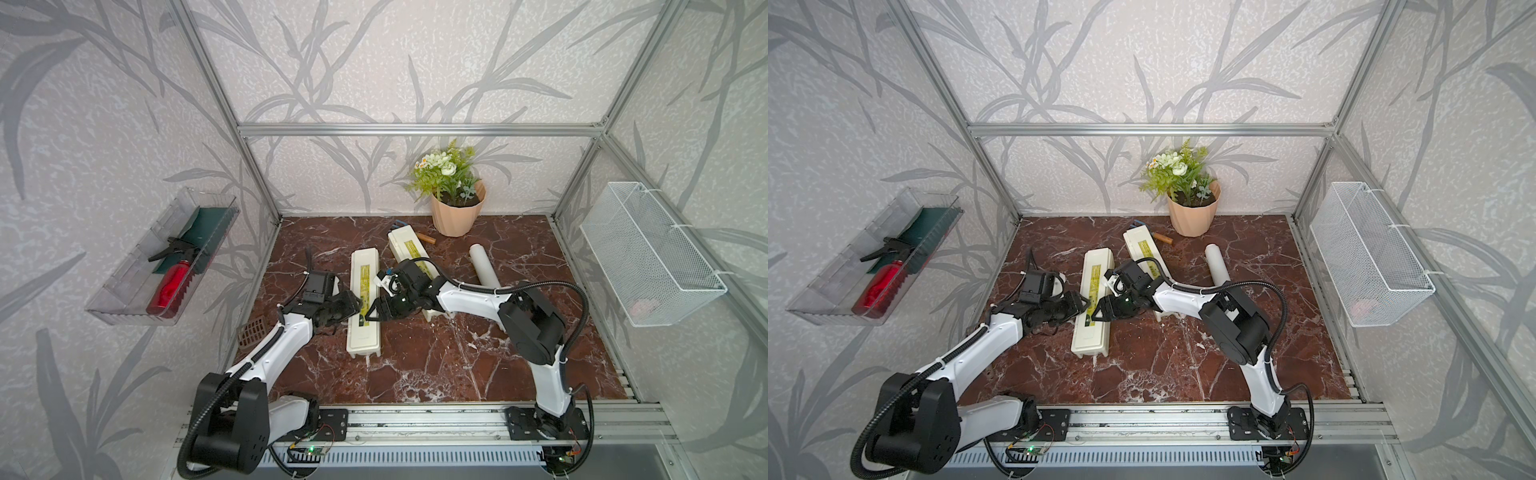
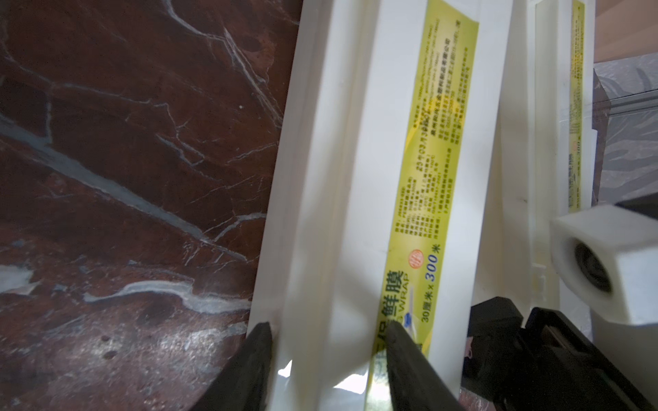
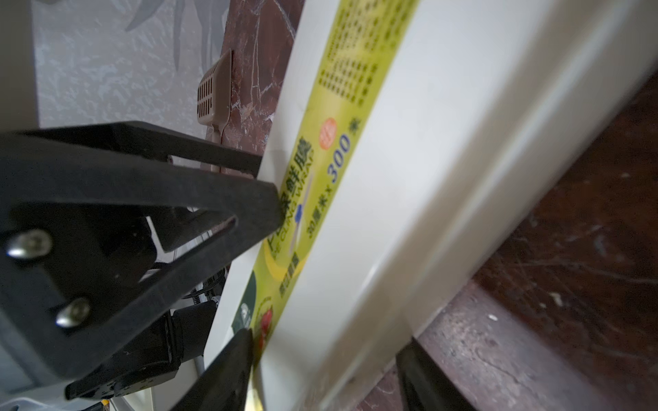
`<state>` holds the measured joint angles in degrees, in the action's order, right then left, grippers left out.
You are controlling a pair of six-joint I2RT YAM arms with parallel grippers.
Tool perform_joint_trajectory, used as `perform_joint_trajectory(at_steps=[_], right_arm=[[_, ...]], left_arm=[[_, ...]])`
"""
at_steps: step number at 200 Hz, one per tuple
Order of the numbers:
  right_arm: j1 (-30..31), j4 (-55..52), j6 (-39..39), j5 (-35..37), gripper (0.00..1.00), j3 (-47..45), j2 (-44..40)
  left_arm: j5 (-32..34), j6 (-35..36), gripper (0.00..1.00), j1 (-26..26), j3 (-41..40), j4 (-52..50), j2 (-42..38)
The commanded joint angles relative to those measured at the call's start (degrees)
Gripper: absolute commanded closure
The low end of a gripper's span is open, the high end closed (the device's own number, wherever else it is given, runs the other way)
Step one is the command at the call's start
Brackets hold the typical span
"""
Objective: Put plastic wrap rolls into dispensers
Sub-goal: Close the lid on the plastic wrap cutting box.
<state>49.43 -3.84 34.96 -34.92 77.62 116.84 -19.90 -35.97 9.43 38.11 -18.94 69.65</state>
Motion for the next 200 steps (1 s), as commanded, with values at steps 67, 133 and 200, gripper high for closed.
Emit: perform_joint_trajectory(at_steps=[67,133,200], right_arm=[[2.2,17.7,9.6,-1.4,0.42,-12.0,5.5],[2.1,9.6,5.9,0.7,0.44,-12.1,4.3],[-2.2,6.6,3.3,3.1,0.24,-2.7,1.1]], left_arm=[[-6.4,1.2,0.49,0.8,-1.7,-9.5,6.0],[-6.4,2.0,0.49,-0.4,-1.1,-10.8,6.7],[-3.7,5.5,0.48,-0.4,4.2,-12.6,8.1]])
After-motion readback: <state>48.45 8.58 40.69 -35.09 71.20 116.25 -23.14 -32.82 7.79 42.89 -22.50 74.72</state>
